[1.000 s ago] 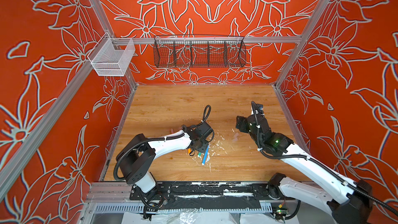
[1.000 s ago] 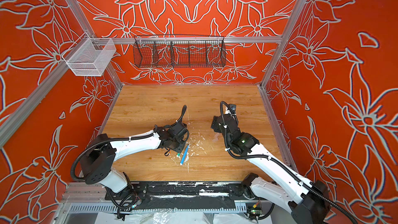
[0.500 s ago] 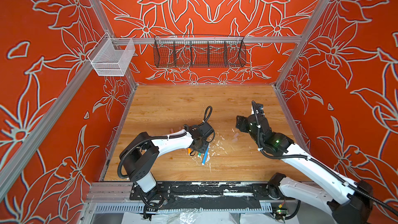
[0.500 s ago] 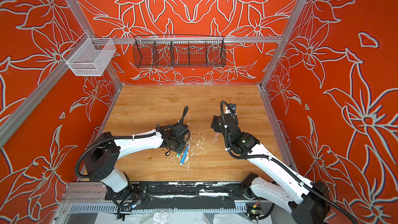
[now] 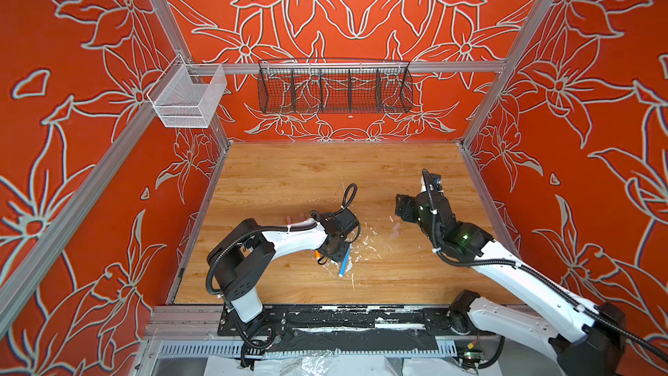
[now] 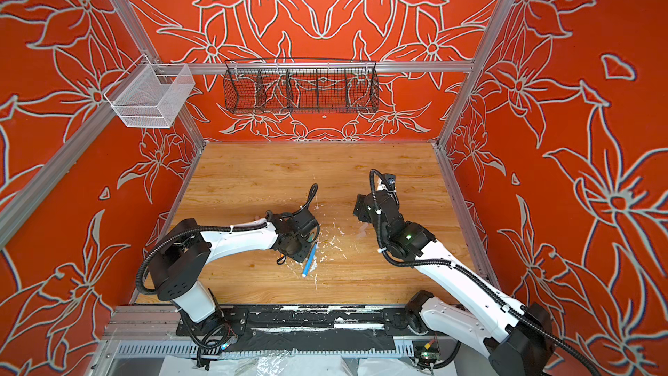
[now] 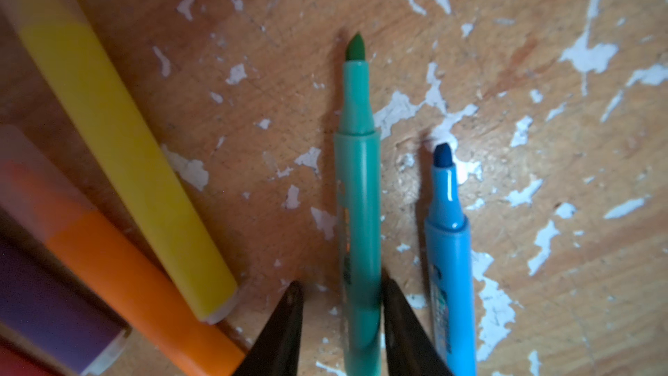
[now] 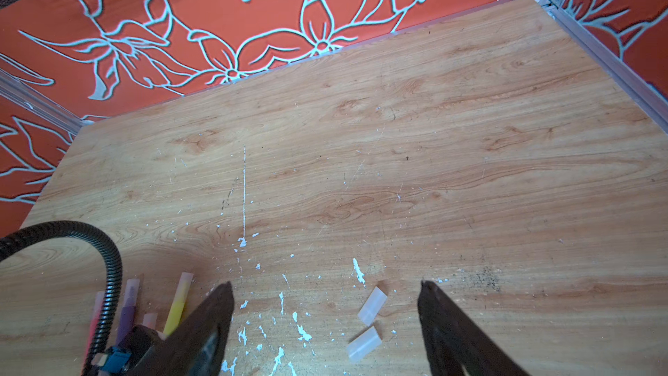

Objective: Insert pens into pen caps
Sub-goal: Pick up a pen from the center of the table.

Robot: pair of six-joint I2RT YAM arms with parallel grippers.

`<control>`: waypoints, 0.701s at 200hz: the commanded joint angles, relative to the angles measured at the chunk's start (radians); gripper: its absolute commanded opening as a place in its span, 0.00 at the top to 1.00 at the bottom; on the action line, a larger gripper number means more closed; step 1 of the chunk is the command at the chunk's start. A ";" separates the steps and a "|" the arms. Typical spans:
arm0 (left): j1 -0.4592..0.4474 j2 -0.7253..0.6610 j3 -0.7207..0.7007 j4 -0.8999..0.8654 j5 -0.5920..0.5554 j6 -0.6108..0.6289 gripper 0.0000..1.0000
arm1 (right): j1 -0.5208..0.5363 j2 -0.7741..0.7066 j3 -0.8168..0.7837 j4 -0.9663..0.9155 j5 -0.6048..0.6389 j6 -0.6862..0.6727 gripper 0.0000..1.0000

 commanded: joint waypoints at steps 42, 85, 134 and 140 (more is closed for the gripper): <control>-0.010 0.037 0.033 -0.052 0.011 0.012 0.66 | -0.006 0.009 0.028 -0.018 -0.005 0.013 0.18; -0.010 0.063 0.045 -0.059 0.024 0.013 0.74 | -0.006 0.013 0.032 -0.021 -0.011 0.014 0.18; -0.010 0.083 0.054 -0.068 0.011 0.012 0.85 | -0.006 0.006 0.025 -0.017 0.001 0.014 0.19; -0.010 0.083 0.054 -0.068 0.011 0.013 0.86 | -0.006 0.007 0.025 -0.016 0.000 0.015 0.18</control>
